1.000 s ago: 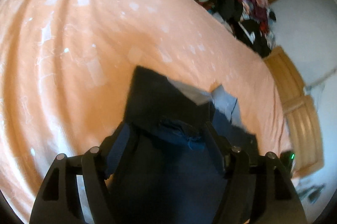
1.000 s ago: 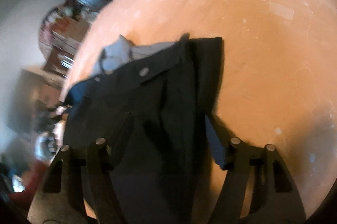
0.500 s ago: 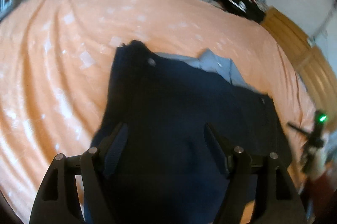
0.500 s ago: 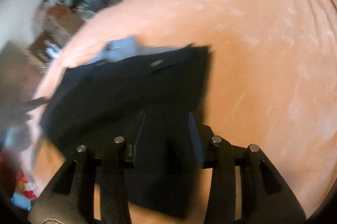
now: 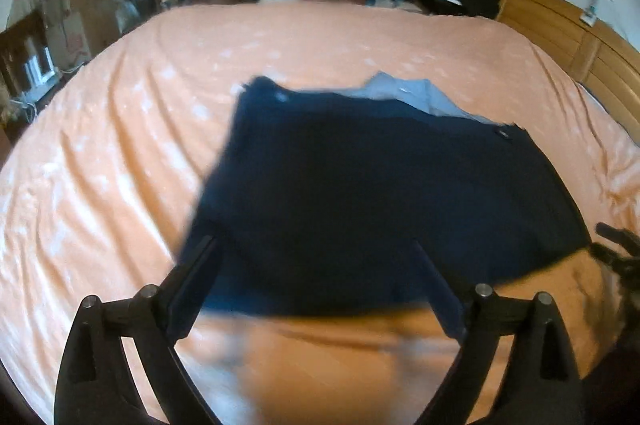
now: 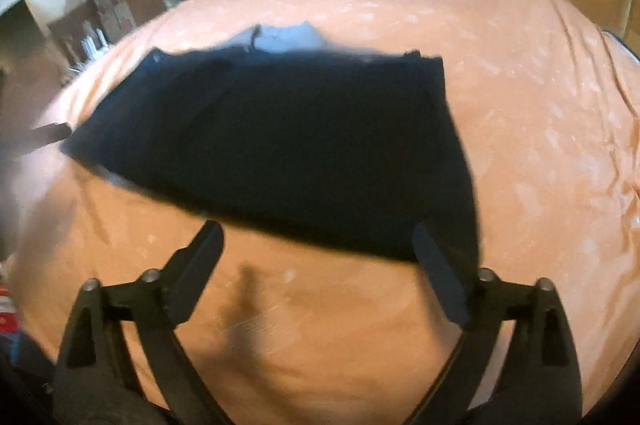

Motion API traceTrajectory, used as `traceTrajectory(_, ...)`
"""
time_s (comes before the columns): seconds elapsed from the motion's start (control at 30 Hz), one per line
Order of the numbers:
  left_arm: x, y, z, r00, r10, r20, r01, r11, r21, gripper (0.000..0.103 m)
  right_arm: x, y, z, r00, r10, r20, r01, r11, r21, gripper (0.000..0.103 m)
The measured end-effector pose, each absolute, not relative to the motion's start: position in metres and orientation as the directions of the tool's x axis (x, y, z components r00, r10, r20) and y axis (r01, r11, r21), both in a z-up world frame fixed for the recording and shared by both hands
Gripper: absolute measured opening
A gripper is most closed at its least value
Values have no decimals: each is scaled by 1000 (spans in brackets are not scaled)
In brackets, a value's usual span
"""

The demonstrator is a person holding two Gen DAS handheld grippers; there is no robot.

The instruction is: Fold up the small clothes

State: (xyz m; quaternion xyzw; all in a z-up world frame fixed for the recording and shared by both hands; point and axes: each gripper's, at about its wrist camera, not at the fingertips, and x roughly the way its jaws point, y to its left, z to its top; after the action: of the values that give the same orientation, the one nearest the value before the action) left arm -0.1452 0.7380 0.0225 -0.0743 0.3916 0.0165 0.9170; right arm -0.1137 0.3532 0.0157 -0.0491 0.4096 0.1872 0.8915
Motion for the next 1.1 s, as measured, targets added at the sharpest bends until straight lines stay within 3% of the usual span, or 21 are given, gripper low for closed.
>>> traceTrajectory(0.07,-153,725,-1,669,-19,-743,-126,982,-138,96,-113,367,-11,596,231,-769,-330,944,29,103)
traceTrajectory(0.23,-159,720,-47,630,3,-777,-147,982,-115,100,-112,358,-25,620,230,-751,-320,947,26,103)
traceTrajectory(1.1,-156,710,-49,625,35,-780,-142,987,-70,103,-123,357,-26,646,272,-713,-322,944,68,103)
